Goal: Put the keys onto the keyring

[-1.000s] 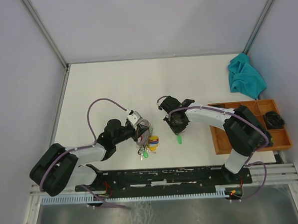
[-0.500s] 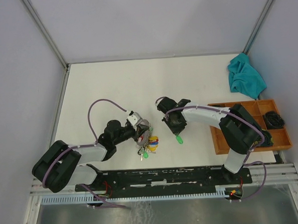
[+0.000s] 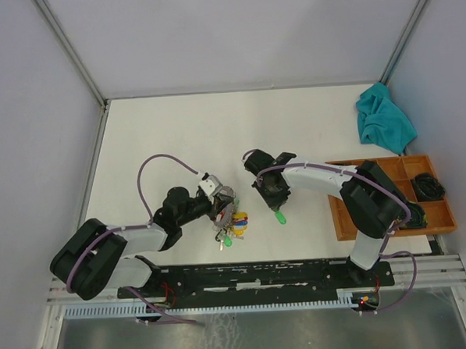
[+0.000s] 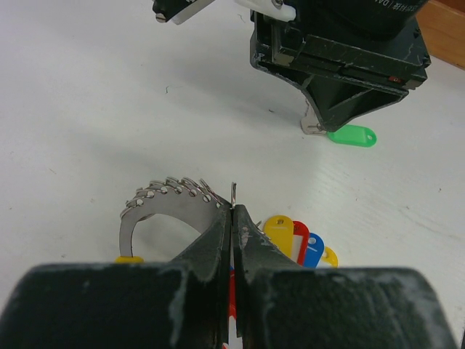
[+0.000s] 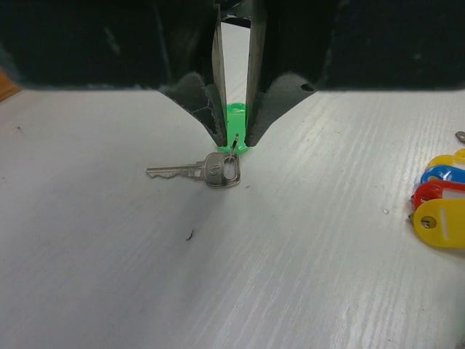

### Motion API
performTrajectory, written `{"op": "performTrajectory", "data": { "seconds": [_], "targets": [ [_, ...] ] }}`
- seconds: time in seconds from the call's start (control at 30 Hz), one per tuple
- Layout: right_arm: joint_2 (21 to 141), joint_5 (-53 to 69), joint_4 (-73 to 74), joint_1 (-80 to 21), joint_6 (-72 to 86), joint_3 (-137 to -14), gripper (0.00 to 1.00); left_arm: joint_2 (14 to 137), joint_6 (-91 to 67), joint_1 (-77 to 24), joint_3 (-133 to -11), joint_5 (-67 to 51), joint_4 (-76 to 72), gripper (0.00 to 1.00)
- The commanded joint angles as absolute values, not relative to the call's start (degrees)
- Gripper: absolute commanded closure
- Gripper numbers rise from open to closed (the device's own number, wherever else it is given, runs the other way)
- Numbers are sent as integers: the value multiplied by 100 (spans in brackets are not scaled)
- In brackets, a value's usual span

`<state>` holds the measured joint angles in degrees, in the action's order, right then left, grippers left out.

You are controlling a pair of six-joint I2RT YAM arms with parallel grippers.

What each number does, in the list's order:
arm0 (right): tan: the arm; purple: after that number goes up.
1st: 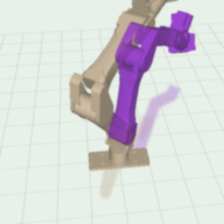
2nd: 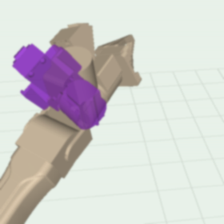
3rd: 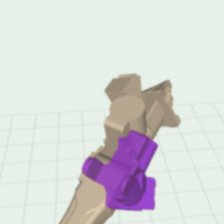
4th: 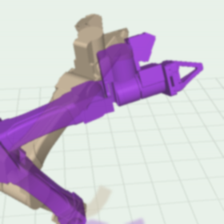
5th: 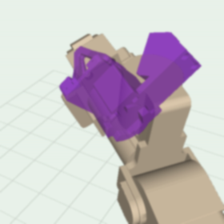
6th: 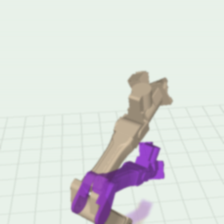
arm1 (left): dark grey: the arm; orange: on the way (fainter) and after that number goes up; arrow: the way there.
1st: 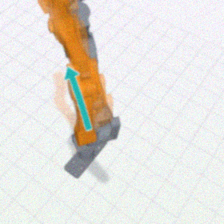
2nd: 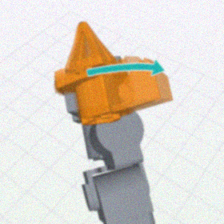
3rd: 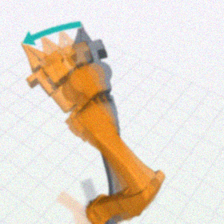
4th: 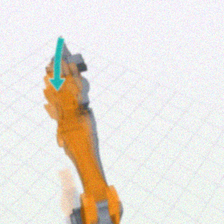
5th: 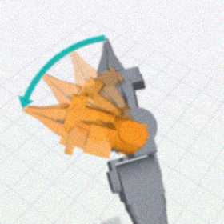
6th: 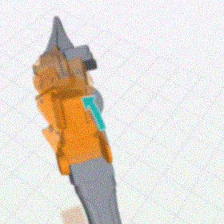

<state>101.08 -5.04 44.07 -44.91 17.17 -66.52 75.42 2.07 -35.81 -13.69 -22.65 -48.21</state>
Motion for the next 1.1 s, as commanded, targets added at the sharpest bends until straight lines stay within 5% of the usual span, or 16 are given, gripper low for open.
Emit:
{"op": "performTrajectory", "data": {
  "seconds": [0.0, 0.7, 1.07],
  "targets": [
    [10218, -554, 4414, -4518, 1878, -6883, 77, 7597, 352, -3606, -1485, -2362, -5132, 97],
    [9259, -1770, 3666, -4798, 2393, -5978, 76, 7699, 266, -3604, -1512, -2355, -5177, 97],
    [8658, -1306, 2714, -4806, 2540, -5175, 75, 7667, 237, -3604, -1495, -2373, -5188, 97]
  ]
}}
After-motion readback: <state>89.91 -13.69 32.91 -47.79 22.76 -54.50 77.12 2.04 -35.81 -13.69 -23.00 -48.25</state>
